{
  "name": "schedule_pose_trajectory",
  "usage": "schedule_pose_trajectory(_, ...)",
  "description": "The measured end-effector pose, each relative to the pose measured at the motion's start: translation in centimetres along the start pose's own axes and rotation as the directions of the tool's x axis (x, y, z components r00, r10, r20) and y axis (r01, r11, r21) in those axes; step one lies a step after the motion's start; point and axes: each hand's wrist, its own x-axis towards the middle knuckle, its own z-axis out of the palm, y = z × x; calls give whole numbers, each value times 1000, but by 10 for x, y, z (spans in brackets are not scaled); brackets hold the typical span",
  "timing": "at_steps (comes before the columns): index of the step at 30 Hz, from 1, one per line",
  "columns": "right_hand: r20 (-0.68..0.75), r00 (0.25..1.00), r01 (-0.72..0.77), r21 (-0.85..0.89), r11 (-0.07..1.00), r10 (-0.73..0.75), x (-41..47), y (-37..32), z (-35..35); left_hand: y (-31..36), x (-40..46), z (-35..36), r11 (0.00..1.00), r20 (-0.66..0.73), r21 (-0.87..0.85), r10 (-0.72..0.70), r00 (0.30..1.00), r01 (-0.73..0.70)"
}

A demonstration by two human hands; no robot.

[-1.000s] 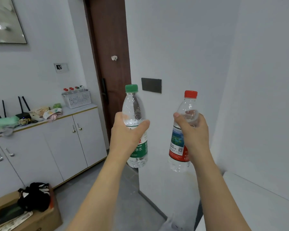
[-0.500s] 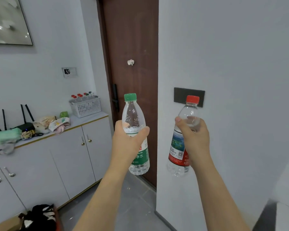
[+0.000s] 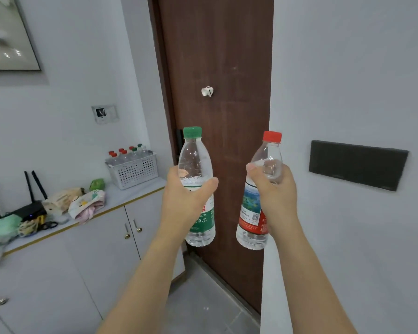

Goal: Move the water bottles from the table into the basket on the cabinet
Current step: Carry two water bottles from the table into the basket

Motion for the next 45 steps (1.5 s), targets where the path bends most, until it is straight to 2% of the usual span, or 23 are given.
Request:
schedule_pose_trajectory(5,60,997,-40,19,999,38,52,29,56,-32,66,-7,999,-57,-34,-34,998,33)
schedule_pose_trajectory(13,116,992,-59,29,998,55,114,80,154,-100,166,-26,993,-55,-74,-91,994,87)
schedule_pose_trajectory(25,151,989,-22,127,992,3,207,105,369,-178,373,-97,994,-73,-102,-40,997,32)
schedule_pose_trajectory(31,213,976,-68,129,989,39,243,137,455,-225,457,-122,996,-83,-86,-32,996,25)
schedule_pose_trajectory(37,192,978,-111,139,984,83,297,186,511,-278,531,-121,998,-80,-26,-62,995,60)
schedule_pose_trajectory(45,259,964,-132,259,957,63,398,237,629,-325,661,-141,998,-204,-29,-68,977,64)
